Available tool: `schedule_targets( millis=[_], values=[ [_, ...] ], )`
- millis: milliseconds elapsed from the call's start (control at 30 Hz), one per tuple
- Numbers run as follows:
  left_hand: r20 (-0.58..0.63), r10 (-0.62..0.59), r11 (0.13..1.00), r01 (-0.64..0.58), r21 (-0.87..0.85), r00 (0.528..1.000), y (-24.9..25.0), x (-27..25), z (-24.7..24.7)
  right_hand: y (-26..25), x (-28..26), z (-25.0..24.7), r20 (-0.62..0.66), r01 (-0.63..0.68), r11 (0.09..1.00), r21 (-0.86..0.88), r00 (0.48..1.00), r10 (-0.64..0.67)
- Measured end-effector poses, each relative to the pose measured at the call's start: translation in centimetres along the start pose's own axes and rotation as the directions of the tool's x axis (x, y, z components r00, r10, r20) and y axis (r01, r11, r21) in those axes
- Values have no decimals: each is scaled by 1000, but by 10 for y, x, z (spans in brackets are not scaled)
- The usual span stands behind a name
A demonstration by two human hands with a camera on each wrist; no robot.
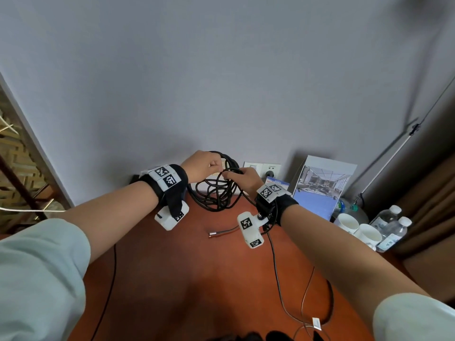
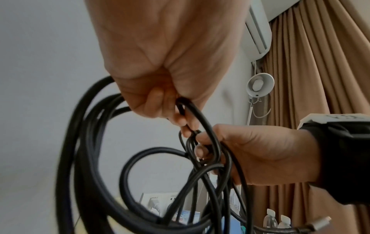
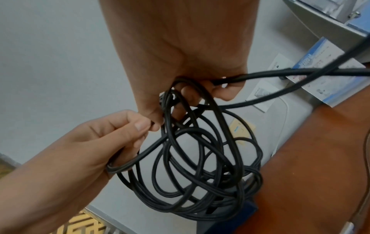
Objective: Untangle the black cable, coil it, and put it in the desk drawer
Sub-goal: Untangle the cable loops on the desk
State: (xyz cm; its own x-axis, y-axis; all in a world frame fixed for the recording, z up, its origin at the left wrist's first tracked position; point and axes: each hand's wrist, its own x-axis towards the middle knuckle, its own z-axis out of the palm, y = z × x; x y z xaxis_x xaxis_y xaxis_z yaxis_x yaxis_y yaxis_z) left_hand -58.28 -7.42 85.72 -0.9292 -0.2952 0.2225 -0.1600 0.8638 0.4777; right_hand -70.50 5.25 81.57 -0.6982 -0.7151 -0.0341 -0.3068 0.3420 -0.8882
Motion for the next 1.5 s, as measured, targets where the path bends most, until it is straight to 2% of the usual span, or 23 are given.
schedule_targets(
  millis=[100,200,233,300,333,367,467,533,600,667,767,833,933,1000,1033,1100,1133,1167,1200,1267,1367,1433,1500],
  values=[
    [-40,-11,998,8,-65,999,-2,-2,0,-3,-3,-8,18,74,988,-136,997,-72],
    [-169,-118,977,84,-196,979,-7,-7,-1,5,-1,-22,-8,82,984,-161,996,-85],
    [-228,-192,956,130,-263,955,-11,-9,-2,11,1,-28,-42,67,987,-146,996,-74],
    [-330,-357,884,202,-422,874,-21,-11,-7,23,3,-39,-112,29,990,-140,993,-45],
    [-344,-416,847,221,-484,842,-26,-12,-10,29,5,-43,-136,13,989,-144,990,-33],
    [-322,-444,827,245,-506,836,-30,-12,-12,32,4,-47,-151,6,989,-145,988,-29],
    [-138,-405,855,321,-407,904,-28,-12,-13,35,5,-50,-182,9,988,-157,983,-38],
    [-72,-374,881,330,-338,925,-19,-8,-11,30,6,-51,-179,14,977,-215,982,-53],
    [-63,-322,924,299,-238,945,-7,-3,-9,24,6,-50,-128,52,954,-295,987,-93],
    [-77,-236,971,232,-62,969,8,3,-7,16,5,-46,-79,96,929,-357,988,-133],
    [-85,-132,977,144,158,988,28,13,0,9,6,-39,-70,119,923,-367,986,-155],
    [-113,-75,984,92,153,991,37,17,3,7,6,-39,-84,133,937,-322,982,-169],
    [-176,-87,996,86,-18,981,35,22,1,9,4,-46,-77,151,945,-290,981,-181],
    [-223,-208,962,158,-224,952,21,24,-5,16,5,-56,-64,117,942,-314,988,-144],
    [-242,-311,903,206,-376,919,11,25,-9,21,6,-63,-64,89,937,-338,991,-117],
    [-255,-523,747,292,-597,814,-14,24,-16,31,4,-74,-75,33,929,-370,995,-65],
    [-250,-586,709,338,-619,771,-24,23,-18,34,3,-77,-78,12,924,-381,996,-45],
    [-232,-612,705,388,-594,756,-31,21,-18,36,2,-79,-79,1,920,-393,996,-35],
    [-209,-605,728,428,-535,768,-35,20,-16,36,0,-79,-78,-7,915,-404,997,-26],
    [-165,-513,834,443,-330,842,-29,17,-9,32,-1,-77,-81,-14,906,-423,996,-22],
    [-22,-302,951,303,71,953,6,15,3,18,-3,-67,-59,30,881,-473,996,-65],
    [59,-233,956,218,197,971,26,19,13,5,-4,-59,-38,80,877,-473,993,-110],
    [77,-197,964,179,196,977,37,27,21,-6,-5,-54,-42,99,880,-465,990,-134]
  ],
)
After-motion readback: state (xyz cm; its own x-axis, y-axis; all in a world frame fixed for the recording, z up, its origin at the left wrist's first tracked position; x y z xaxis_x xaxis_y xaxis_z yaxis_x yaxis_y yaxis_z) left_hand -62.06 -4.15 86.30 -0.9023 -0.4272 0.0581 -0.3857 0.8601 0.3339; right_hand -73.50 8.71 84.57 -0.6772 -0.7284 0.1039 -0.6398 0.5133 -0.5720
